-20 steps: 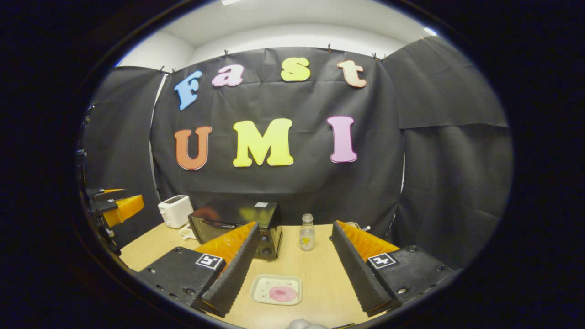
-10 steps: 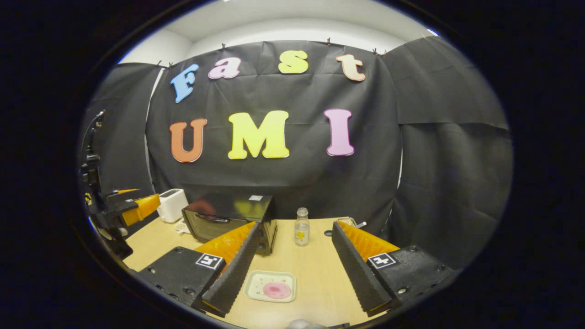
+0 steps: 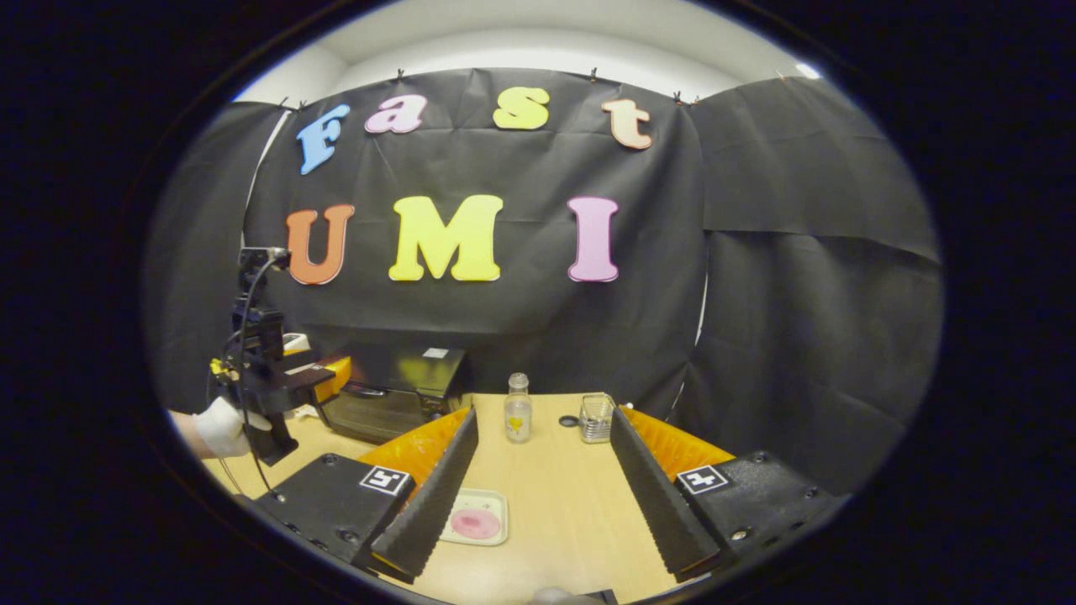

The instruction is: Open the electric oven with the left hand, put the food in, and close the electric oven.

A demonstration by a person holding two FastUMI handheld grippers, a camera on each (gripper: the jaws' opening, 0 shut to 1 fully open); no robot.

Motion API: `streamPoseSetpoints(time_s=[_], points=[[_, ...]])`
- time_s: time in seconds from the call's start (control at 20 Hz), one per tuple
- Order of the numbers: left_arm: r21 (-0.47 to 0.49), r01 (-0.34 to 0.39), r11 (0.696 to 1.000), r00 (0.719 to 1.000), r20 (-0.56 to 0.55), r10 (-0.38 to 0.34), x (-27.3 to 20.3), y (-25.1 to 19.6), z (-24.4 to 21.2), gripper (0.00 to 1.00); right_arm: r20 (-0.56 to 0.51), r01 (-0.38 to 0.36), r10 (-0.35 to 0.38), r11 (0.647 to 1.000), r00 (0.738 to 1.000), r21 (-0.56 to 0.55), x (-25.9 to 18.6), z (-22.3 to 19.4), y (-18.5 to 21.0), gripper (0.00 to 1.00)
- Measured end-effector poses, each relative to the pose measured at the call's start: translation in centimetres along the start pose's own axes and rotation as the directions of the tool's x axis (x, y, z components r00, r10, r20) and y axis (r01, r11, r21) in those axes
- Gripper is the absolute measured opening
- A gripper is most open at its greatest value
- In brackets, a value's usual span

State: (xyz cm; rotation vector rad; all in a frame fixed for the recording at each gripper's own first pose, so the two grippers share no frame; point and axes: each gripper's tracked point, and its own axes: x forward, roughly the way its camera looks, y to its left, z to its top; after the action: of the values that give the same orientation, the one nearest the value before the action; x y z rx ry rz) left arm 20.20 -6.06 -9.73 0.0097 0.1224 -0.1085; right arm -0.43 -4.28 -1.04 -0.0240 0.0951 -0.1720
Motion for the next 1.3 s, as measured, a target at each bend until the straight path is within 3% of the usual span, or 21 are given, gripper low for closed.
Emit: streamPoseSetpoints(time_s=[0.05, 0.2, 0.4, 0.45, 1.0, 1.05, 1.3], points=[[-0.003, -0.001, 1.000, 1.000, -0.016, 0.001, 0.7, 0.0, -0.6, 0.97, -0.012, 0.011, -0.011, 1.000, 1.000, 0.006, -0.2, -0.3, -0.3, 0.96], [-0.019, 0.001, 1.000, 0.999, -0.052, -0.001, 2.8, 0.3, -2.4, 0.97, -0.059, 0.036, -0.035, 0.999, 0.998, 0.020, -0.8, -2.0, -0.6, 1.00], [-0.037, 0.010, 0.999, 0.994, -0.112, -0.014, 3.6, 0.8, -4.5, 0.97, -0.071, 0.049, -0.048, 0.999, 0.996, 0.016, -1.7, -2.9, -0.3, 0.96], [-0.035, 0.016, 0.999, 0.994, -0.110, -0.020, 3.8, 0.8, -4.2, 0.99, -0.071, 0.051, -0.049, 0.999, 0.996, 0.017, -1.9, -2.9, -0.3, 1.00], [-0.044, 0.034, 0.998, 0.988, -0.152, -0.040, -0.6, 0.3, -6.4, 0.98, -0.067, 0.033, -0.028, 0.997, 0.997, 0.070, -3.6, -3.6, 0.0, 1.00], [-0.045, 0.036, 0.998, 0.987, -0.155, -0.042, -1.1, 0.3, -6.7, 0.98, -0.068, 0.031, -0.026, 0.997, 0.997, 0.072, -3.6, -3.6, 0.0, 0.96], [-0.038, 0.040, 0.998, 0.979, -0.199, -0.046, -3.8, -0.2, -9.3, 0.98, -0.076, 0.017, -0.011, 0.997, 0.997, 0.074, -4.1, -4.1, 0.1, 1.00]])
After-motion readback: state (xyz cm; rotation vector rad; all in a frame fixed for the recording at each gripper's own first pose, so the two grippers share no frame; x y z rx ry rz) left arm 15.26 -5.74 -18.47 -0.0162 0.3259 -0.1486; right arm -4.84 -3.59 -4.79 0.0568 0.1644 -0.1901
